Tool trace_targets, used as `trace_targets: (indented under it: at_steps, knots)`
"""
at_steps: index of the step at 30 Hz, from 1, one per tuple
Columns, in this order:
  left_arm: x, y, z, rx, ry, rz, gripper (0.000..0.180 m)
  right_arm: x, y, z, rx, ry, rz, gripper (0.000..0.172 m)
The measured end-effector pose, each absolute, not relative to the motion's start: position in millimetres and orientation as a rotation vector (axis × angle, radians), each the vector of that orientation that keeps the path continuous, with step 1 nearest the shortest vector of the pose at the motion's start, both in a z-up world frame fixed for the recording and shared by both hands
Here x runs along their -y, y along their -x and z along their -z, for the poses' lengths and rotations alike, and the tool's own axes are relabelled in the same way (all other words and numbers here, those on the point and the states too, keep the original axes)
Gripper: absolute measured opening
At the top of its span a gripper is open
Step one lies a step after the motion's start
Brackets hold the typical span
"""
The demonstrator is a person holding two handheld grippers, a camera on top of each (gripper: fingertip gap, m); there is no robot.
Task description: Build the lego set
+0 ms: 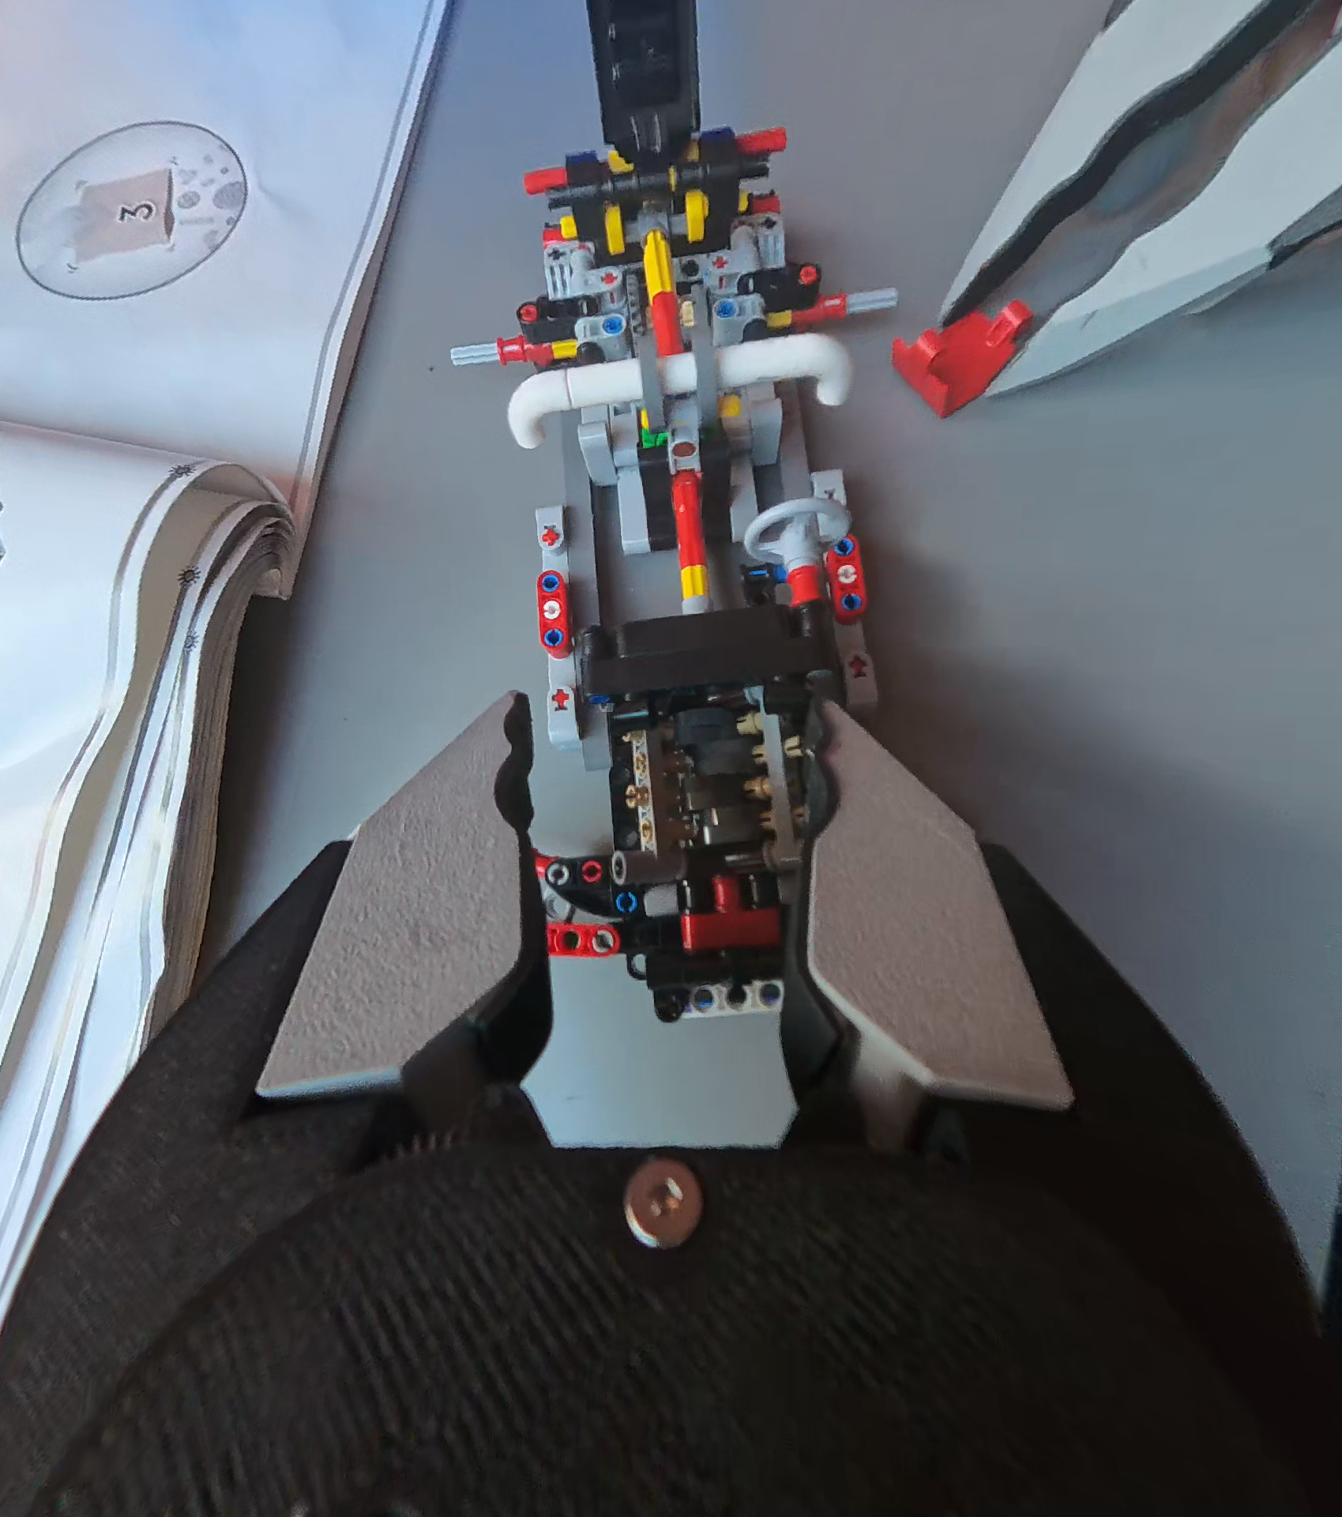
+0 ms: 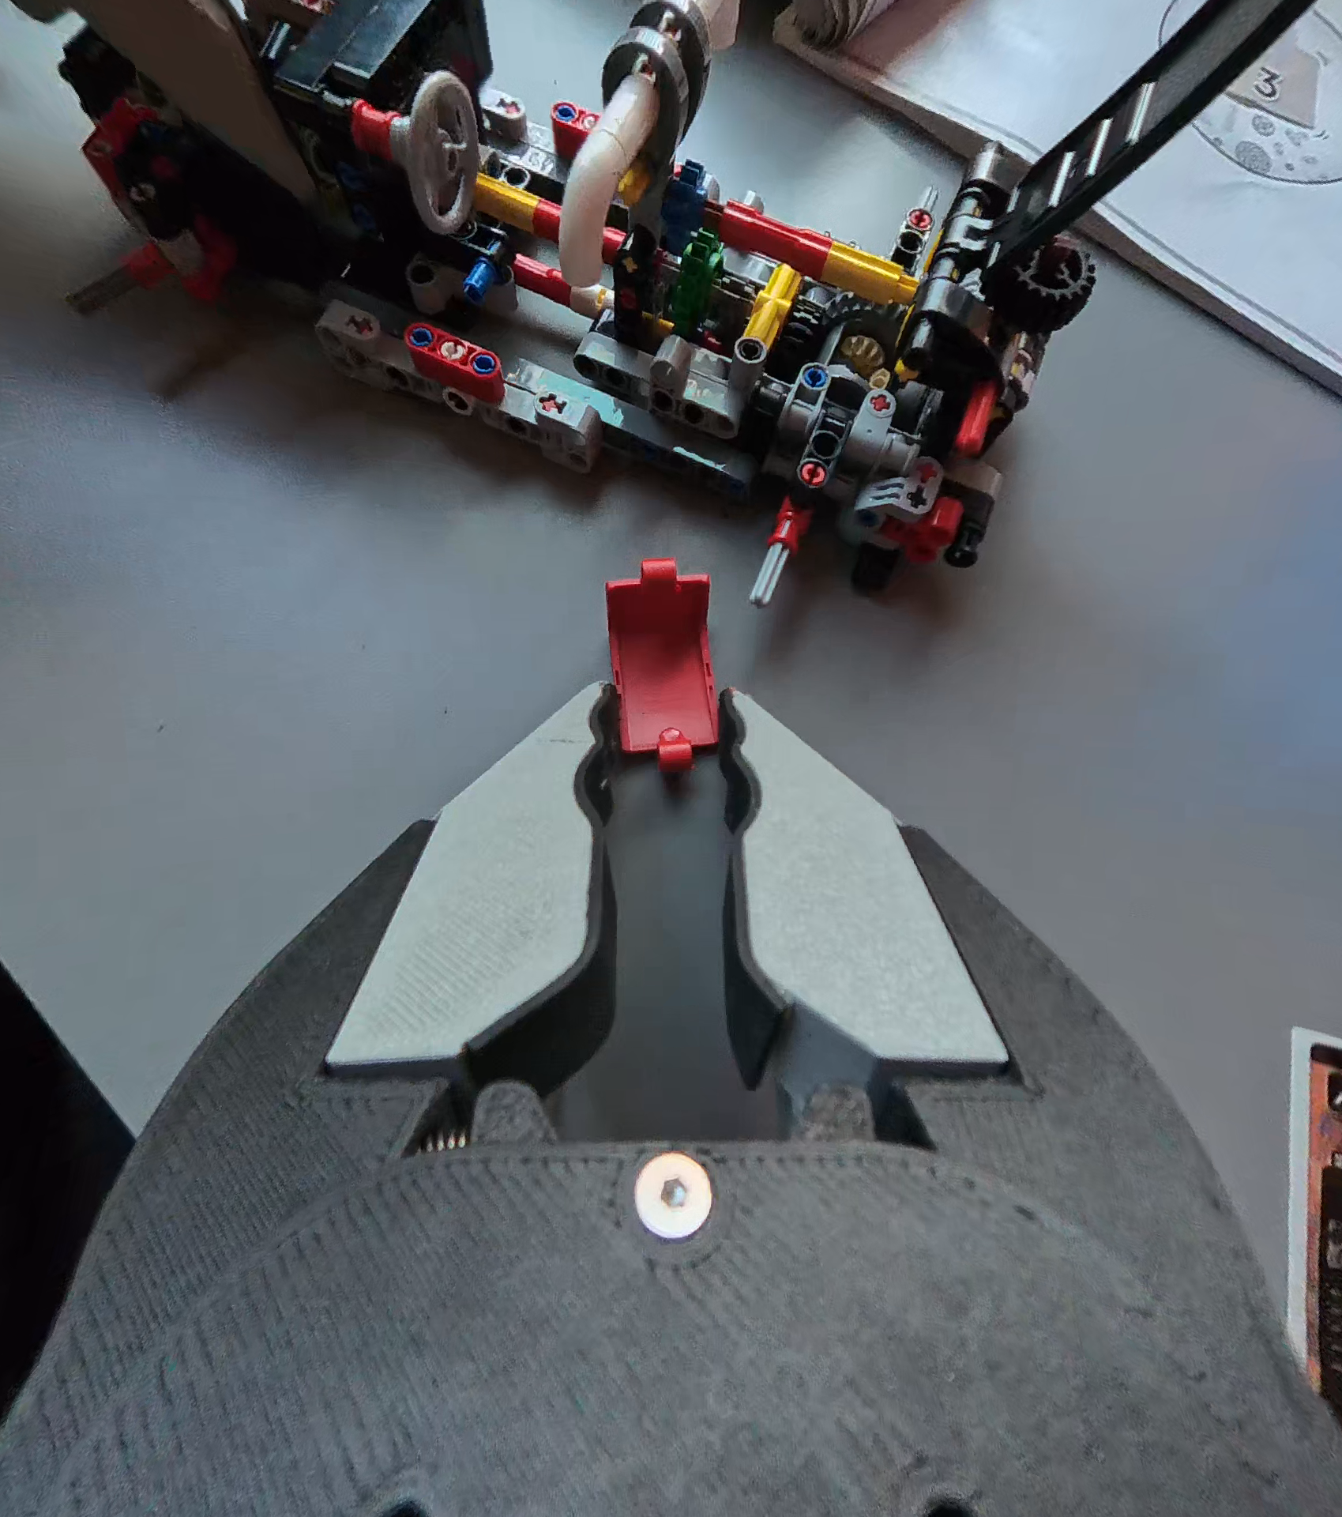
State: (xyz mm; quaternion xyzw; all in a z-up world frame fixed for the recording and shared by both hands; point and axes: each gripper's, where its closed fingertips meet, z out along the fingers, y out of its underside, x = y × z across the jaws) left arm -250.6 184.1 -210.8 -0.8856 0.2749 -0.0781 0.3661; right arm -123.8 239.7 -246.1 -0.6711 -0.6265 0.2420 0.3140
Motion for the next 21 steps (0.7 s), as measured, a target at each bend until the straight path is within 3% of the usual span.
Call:
trace_targets:
  at_steps: [14,21]
  knots:
    - [-166,258,174,-0.477,2.318,0.278,0.062,-258,112,246,1.569,1.832,-0.617,0.021]
    - [-187,211,110,-0.560,2.310,0.170,0.064,-259,112,246,1.588,1.812,-0.616,0.021]
